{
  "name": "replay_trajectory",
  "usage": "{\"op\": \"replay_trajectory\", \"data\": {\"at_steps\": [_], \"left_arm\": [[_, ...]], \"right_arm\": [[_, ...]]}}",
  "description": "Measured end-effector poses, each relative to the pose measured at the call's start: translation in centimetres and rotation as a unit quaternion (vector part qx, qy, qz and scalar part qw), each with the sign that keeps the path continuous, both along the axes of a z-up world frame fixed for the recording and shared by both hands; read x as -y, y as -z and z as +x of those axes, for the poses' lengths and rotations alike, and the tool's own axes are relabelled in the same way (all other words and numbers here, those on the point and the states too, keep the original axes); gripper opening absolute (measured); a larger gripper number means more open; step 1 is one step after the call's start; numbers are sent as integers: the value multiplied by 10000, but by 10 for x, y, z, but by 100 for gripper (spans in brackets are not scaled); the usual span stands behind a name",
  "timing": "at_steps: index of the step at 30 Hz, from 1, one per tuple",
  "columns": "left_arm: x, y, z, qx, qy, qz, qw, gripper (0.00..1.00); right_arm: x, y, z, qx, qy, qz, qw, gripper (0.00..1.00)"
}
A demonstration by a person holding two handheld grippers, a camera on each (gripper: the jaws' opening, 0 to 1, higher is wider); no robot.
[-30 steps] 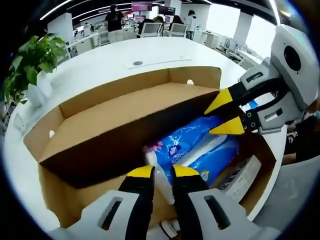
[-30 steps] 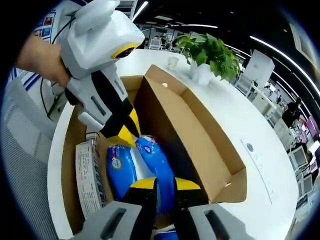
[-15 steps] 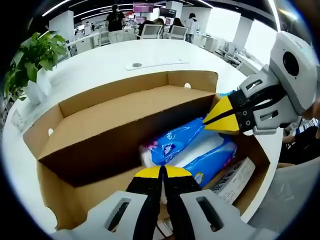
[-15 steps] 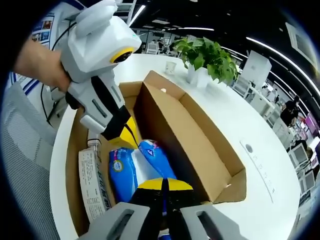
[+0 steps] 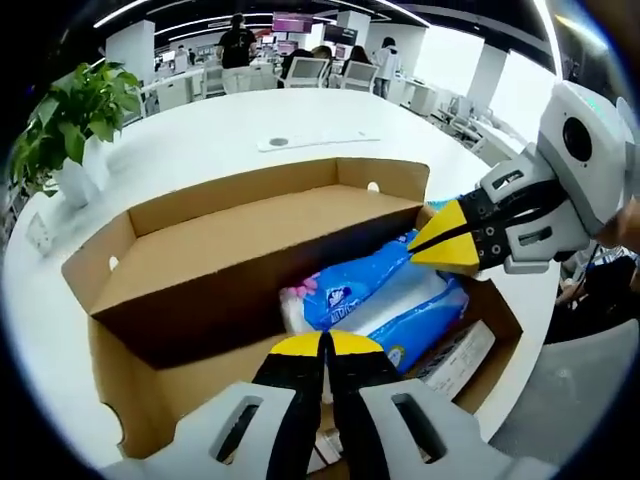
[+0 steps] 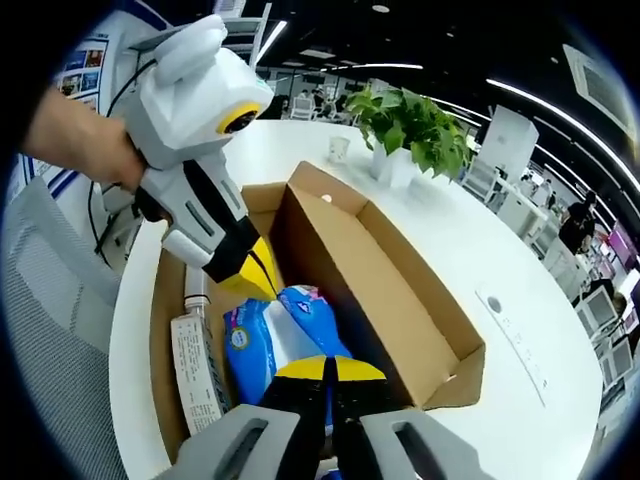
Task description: Operate the shoe box by opening the lid, removing the specified soft item, and placing it in the target area until the item is outside and the box remains undamaged.
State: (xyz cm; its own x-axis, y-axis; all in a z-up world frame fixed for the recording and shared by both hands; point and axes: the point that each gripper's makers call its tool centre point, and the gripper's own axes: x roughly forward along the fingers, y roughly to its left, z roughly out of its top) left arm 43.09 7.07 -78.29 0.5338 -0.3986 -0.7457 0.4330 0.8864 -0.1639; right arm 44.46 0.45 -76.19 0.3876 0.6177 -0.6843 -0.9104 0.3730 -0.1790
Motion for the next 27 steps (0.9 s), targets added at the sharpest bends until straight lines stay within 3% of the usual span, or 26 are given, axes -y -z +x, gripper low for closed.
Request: {"op": "replay_trajectory", "data": {"at_steps": [27], "left_arm": [[-3,-59,-3,435,-55,-331,9985,0]], "right_arm": [[-2,-59,-4,213,-97,251,9994,0]]}}
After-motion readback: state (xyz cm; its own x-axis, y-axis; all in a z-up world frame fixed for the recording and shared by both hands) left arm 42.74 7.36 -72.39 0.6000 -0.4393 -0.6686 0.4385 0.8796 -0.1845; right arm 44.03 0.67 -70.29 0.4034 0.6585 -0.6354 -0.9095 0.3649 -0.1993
